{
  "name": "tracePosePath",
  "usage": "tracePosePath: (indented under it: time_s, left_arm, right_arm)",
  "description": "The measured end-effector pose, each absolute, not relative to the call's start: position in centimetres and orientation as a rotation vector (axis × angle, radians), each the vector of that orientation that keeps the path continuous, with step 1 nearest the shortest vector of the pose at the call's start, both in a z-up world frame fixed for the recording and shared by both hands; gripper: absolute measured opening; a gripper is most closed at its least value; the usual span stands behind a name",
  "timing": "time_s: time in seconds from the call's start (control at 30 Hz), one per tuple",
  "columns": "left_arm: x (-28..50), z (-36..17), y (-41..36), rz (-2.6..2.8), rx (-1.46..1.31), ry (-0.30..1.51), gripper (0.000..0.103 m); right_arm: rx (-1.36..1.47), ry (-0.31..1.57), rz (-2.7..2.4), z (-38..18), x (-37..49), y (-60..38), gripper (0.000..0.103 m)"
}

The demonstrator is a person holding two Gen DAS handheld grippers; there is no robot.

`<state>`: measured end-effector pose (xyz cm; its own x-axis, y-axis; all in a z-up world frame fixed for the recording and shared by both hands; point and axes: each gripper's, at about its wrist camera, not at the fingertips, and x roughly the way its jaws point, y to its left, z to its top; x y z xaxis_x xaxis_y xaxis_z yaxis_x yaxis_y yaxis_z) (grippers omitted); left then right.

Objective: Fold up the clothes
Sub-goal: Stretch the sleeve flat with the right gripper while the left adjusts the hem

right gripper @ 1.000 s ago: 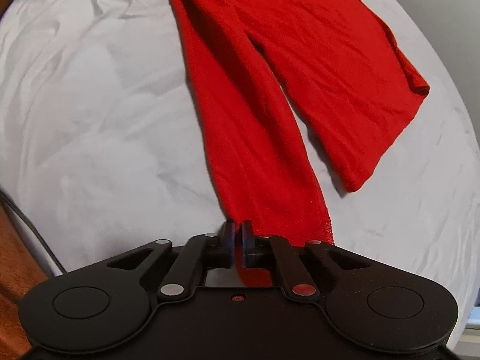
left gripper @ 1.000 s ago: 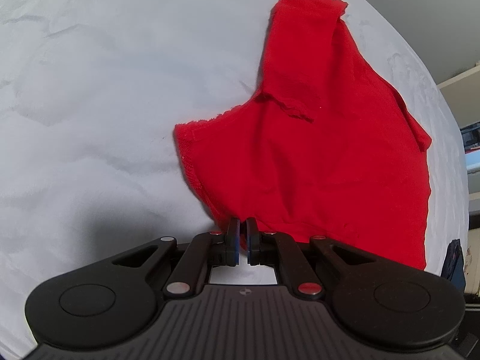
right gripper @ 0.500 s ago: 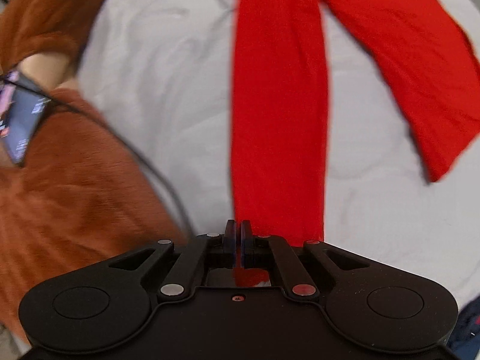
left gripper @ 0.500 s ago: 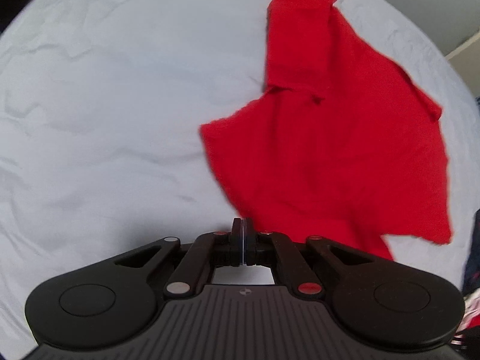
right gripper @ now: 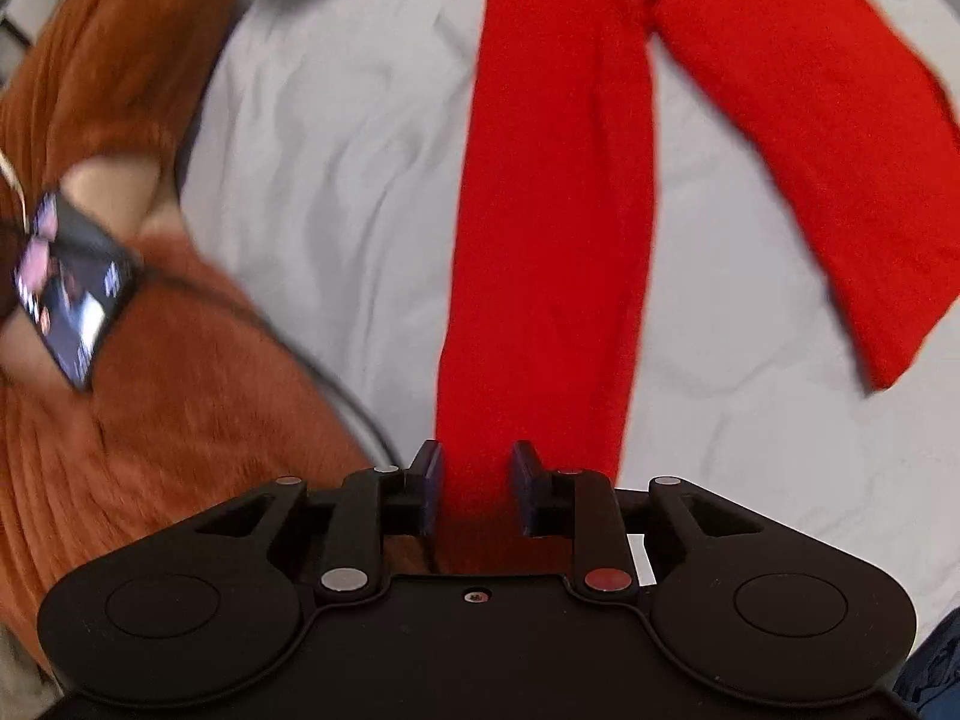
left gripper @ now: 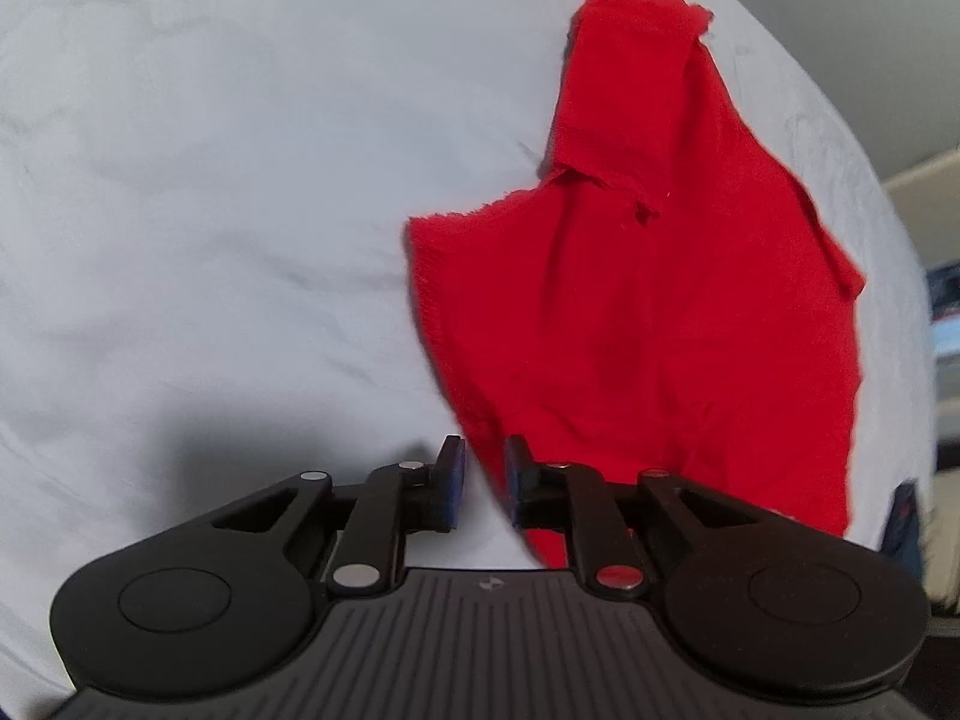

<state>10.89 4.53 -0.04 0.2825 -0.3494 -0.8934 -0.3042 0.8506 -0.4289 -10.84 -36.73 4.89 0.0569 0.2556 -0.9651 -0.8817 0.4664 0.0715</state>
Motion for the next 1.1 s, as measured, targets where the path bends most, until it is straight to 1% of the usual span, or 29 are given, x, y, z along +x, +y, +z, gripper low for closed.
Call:
tracePosePath:
  time_s: [0.03, 0.1, 0.17, 0.3, 0.37, 0.4, 0.43, 0.47, 0.5, 0.57, 0.6, 0.83, 0.97, 1.1]
  left_arm:
    - [11.1, -0.4, 4.4, -0.038, -0.624, 1.3, 0.014]
    - [11.3, -1.0, 4.1, -0.04, -0.663, 1.291, 0.019]
    - [11.4, -1.8, 4.0, -0.039, -0.709, 1.286, 0.022]
    - [11.5, -3.3, 3.9, -0.027, -0.797, 1.281, 0.022]
    - [11.5, -3.7, 3.9, -0.019, -0.795, 1.283, 0.022]
    - [11.5, -3.9, 3.8, -0.013, -0.783, 1.289, 0.016]
    - [11.5, -4.1, 3.8, -0.006, -0.771, 1.294, 0.012]
    - [11.5, -4.1, 3.7, 0.0, -0.753, 1.298, 0.005]
    - [11.5, -4.1, 3.7, 0.005, -0.733, 1.302, 0.002]
    - [11.5, -3.9, 3.8, 0.018, -0.703, 1.305, 0.001]
    - [11.5, -3.8, 3.8, 0.024, -0.687, 1.305, 0.001]
    - [11.0, -3.0, 4.0, 0.044, -0.607, 1.313, 0.001]
    - [10.3, -2.9, 5.2, 0.07, -0.583, 1.327, 0.001]
    - [9.7, -2.5, 6.5, 0.104, -0.526, 1.313, 0.001]
  right_arm:
    - [-0.644, 1.185, 0.945, 5.2, -10.6, -36.7, 0.024]
    - [-0.626, 1.141, 0.904, 5.3, -9.9, -36.3, 0.024]
    - [-0.626, 1.116, 0.871, 4.9, -9.3, -35.8, 0.024]
    - [-0.624, 1.105, 0.859, 2.9, -8.4, -34.0, 0.024]
    - [-0.626, 1.111, 0.865, 2.0, -8.3, -33.3, 0.024]
    - [-0.628, 1.132, 0.87, 1.4, -8.1, -32.9, 0.024]
    - [-0.629, 1.158, 0.876, 0.8, -8.0, -32.8, 0.024]
    - [-0.63, 1.17, 0.879, 0.9, -8.0, -33.3, 0.025]
    - [-0.64, 1.189, 0.883, 0.3, -8.3, -33.2, 0.026]
    - [-0.651, 1.204, 0.889, -0.3, -8.7, -33.2, 0.031]
    - [-0.65, 1.196, 0.891, -0.2, -8.9, -33.3, 0.032]
    - [-0.65, 1.189, 0.882, 0.1, -9.3, -33.4, 0.033]
    - [-0.665, 1.186, 0.883, -0.1, -9.7, -33.2, 0.036]
    - [-0.675, 1.185, 0.882, 0.0, -9.8, -33.1, 0.036]
